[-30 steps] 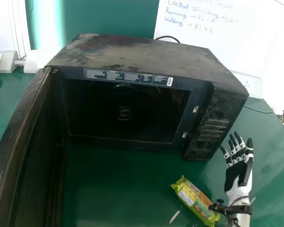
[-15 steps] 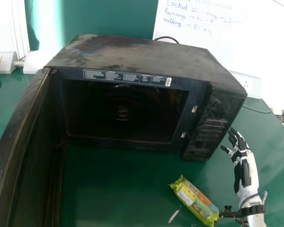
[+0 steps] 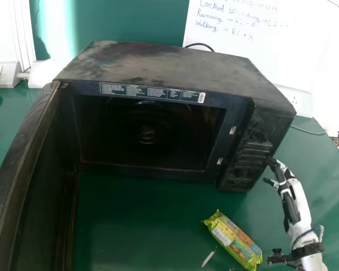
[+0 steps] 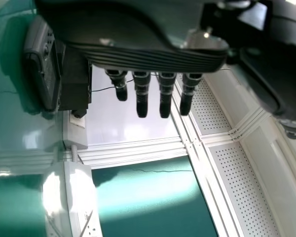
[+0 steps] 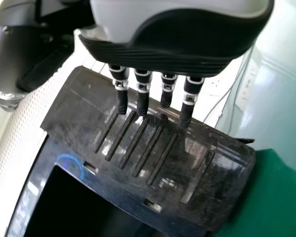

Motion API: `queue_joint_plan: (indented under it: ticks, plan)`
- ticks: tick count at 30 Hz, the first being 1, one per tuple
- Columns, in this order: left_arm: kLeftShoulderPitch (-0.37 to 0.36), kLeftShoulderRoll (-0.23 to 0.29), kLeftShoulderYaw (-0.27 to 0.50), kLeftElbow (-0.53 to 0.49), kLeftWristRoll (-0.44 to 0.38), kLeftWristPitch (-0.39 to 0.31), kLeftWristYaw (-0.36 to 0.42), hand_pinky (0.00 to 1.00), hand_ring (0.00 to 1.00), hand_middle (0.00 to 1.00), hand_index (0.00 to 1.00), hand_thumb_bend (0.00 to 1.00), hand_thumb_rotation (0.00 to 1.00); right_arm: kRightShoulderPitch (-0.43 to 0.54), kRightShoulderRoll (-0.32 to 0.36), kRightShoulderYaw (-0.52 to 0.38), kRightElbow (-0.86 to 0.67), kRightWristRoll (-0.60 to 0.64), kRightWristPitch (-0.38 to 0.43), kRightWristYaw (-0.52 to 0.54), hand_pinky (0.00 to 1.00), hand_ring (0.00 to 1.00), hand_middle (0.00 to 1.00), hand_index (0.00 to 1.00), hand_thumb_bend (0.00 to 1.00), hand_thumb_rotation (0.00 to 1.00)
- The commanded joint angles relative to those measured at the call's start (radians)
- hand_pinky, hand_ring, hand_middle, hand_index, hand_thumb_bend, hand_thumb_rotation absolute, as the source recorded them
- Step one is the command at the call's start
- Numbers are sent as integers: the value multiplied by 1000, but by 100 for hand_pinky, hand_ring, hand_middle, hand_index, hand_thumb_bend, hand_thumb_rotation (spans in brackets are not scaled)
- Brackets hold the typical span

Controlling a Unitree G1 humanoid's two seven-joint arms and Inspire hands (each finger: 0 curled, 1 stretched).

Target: Put biscuit inside oven

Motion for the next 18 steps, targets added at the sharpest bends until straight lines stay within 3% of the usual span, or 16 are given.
queue_joint_plan:
  ticks: [1, 5, 12, 18]
  plan:
    - [18, -6, 8, -15, 6, -15, 5, 100, 94, 96, 96, 100, 100, 25, -29, 6, -17, -31, 2, 10, 80, 93, 95, 93, 100, 47]
    - [17, -5, 8, -11, 11, -21, 9, 100, 94, 96, 96, 100, 100, 47, -74, 19, -16, -132, -46, 9, 75, 90, 93, 91, 100, 51]
    - [20, -8, 7, -13, 31, -29, 23, 100, 93, 96, 96, 100, 100, 64, -147, 23, 59, -235, -240, 14, 74, 84, 88, 88, 100, 47]
    - [27, -13, 4, -24, 44, -30, 32, 100, 93, 96, 96, 100, 100, 86, -204, 20, 74, -297, -270, 26, 79, 85, 88, 87, 100, 49]
